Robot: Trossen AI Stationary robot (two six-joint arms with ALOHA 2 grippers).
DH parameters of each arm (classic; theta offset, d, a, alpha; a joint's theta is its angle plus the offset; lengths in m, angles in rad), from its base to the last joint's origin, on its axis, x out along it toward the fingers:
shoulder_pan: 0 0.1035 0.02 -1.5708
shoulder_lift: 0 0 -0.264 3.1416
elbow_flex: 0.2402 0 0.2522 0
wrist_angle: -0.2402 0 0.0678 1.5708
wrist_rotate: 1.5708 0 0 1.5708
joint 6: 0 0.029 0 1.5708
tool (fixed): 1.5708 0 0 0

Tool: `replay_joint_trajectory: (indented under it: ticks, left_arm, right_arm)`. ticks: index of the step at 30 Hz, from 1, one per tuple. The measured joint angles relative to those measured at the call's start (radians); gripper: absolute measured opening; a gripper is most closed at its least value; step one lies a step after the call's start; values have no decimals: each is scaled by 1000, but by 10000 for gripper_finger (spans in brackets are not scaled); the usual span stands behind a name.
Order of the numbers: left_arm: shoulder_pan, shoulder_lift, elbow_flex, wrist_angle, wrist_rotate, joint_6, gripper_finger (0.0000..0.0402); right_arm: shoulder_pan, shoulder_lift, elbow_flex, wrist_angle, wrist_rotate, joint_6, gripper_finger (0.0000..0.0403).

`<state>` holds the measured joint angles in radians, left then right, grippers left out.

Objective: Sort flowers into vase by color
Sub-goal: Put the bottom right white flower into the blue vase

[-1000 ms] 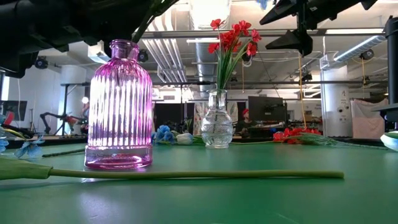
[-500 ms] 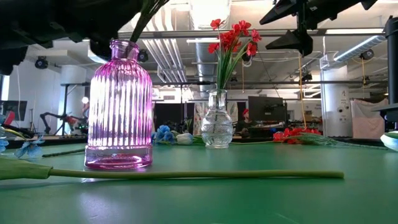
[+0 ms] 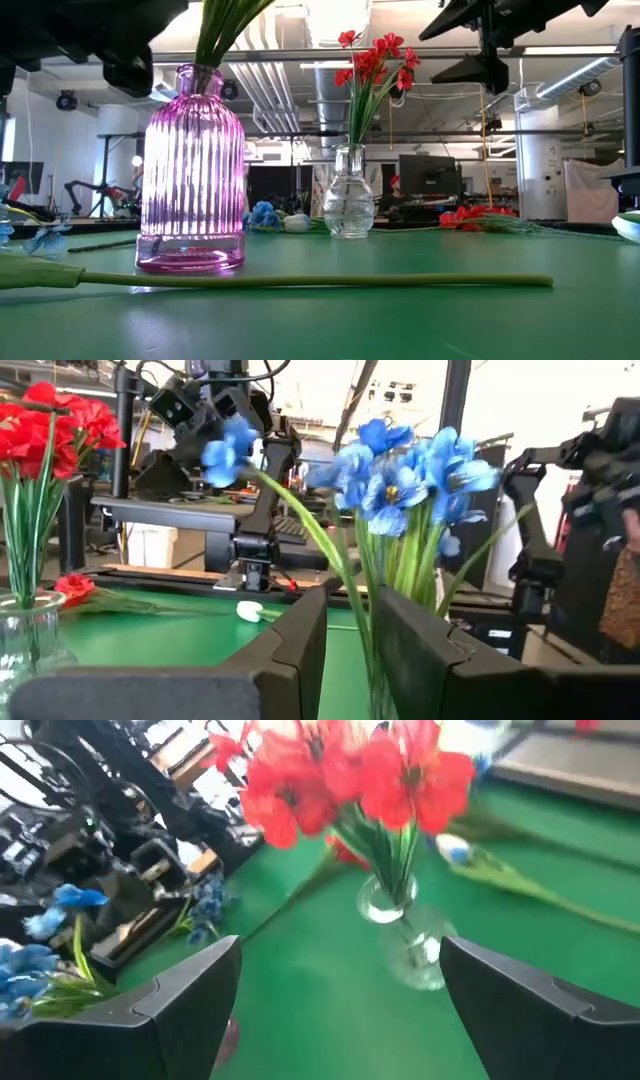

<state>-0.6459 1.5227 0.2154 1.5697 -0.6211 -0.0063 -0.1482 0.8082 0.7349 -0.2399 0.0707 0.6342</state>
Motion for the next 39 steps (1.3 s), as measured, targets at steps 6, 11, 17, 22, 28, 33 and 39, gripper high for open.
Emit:
replay_joint_trajectory:
  ticks: [6,11,17,22,28,33,39]
  left_arm:
    - [0,-80,-48,0,-128,-58,77]
    - [0,-140,-72,-21,-218,-59,77]
    - [2,-200,-79,-50,-346,-25,77]
    - [21,-238,-82,-54,-381,18,77]
    - [78,-239,-80,-56,-377,9,77]
    - [120,-258,-79,-57,-377,51,77]
    - [171,-293,-74,-45,-389,52,77]
  right_arm:
    - [0,12,12,-172,-1,139,331]
    - [0,34,12,-363,-1,276,331]
    - [0,92,12,-541,-1,370,331]
    - [0,157,12,-612,6,372,331]
    - [4,226,13,-668,-165,390,329]
    - [35,241,13,-708,-236,412,325]
    - [84,228,13,-793,-231,500,325]
